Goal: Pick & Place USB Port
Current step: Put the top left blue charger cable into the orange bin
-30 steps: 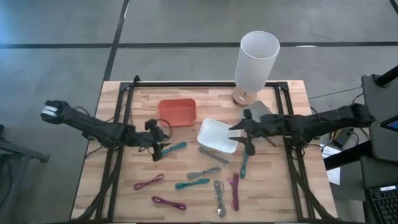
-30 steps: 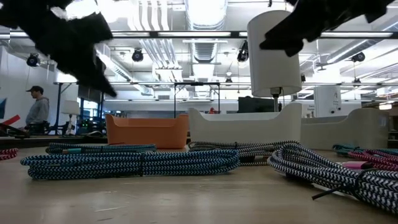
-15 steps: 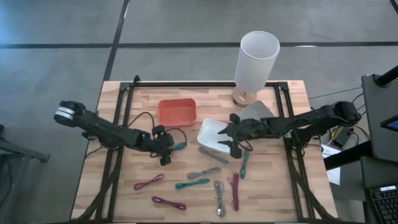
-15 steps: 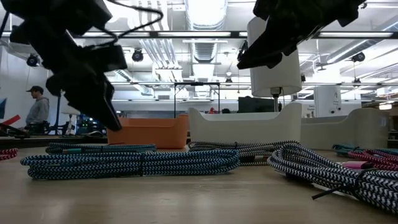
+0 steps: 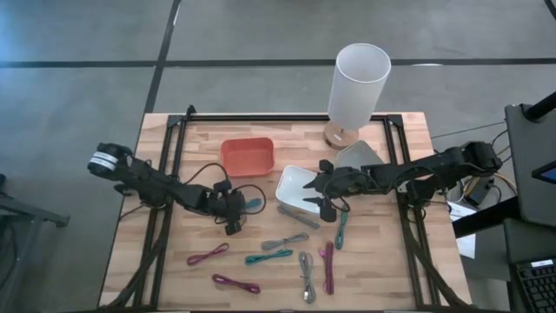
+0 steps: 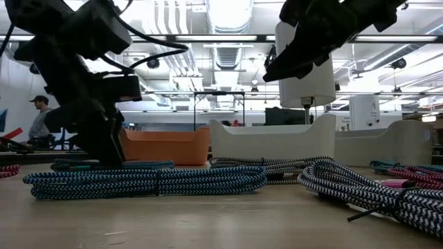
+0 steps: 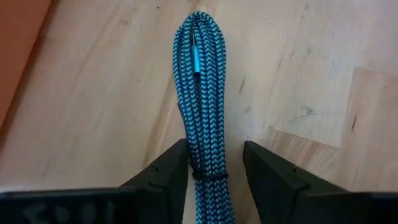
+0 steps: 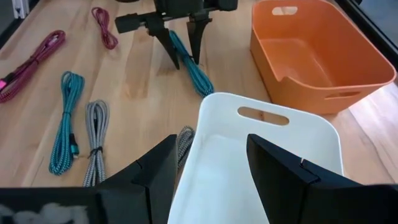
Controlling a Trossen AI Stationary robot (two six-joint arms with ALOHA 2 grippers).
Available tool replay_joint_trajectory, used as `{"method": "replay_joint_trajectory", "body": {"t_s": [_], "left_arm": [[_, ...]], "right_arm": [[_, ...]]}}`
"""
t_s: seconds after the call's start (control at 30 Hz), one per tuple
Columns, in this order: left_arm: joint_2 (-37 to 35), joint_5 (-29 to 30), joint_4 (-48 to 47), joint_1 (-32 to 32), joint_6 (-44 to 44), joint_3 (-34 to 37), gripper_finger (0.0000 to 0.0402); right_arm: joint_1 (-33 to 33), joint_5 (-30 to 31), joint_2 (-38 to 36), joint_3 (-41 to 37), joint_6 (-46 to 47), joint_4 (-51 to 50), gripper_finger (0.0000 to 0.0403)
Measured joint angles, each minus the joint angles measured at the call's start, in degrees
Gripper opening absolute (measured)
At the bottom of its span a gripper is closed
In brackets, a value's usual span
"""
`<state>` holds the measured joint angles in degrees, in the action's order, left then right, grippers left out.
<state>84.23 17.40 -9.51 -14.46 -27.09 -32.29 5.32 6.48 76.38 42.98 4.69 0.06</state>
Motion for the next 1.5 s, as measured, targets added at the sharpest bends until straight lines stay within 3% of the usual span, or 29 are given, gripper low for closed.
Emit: {"method": "replay_joint_trajectory", "body": {"t_s": [0.33, 0.5, 0.67, 0.93, 1.27, 1.5], "left_arm": [[-1.7, 0.5, -0.1, 0.1, 1.5, 0.1, 0.0016], [-2.8, 0.9, 0.9, 0.1, 2.7, -0.7, 0.0031], [-4.4, 2.7, -2.3, 0.4, 9.5, -5.1, 0.0028], [-7.4, 12.2, -20.7, 3.5, 18.1, -16.3, 0.0027], [-8.2, 11.1, -25.1, 15.6, 34.0, -21.9, 0.0028], [-6.1, 6.3, -23.7, 26.1, 36.2, -21.7, 0.0033]], "right_arm": [[0.0, 0.0, 0.3, 0.0, -1.4, 0.0, 0.0189], [0.0, 0.0, 0.3, 0.0, -1.9, -0.1, 0.0189], [0.0, 0.0, 0.3, -0.1, -1.9, 0.0, 0.0189], [0.0, 0.0, 0.3, -0.1, -1.9, 0.0, 0.0189], [0.0, 0.0, 0.3, -0.1, -1.9, 0.0, 0.0189], [0.0, 0.0, 0.3, -0.1, -1.9, 0.0, 0.0189]]}}
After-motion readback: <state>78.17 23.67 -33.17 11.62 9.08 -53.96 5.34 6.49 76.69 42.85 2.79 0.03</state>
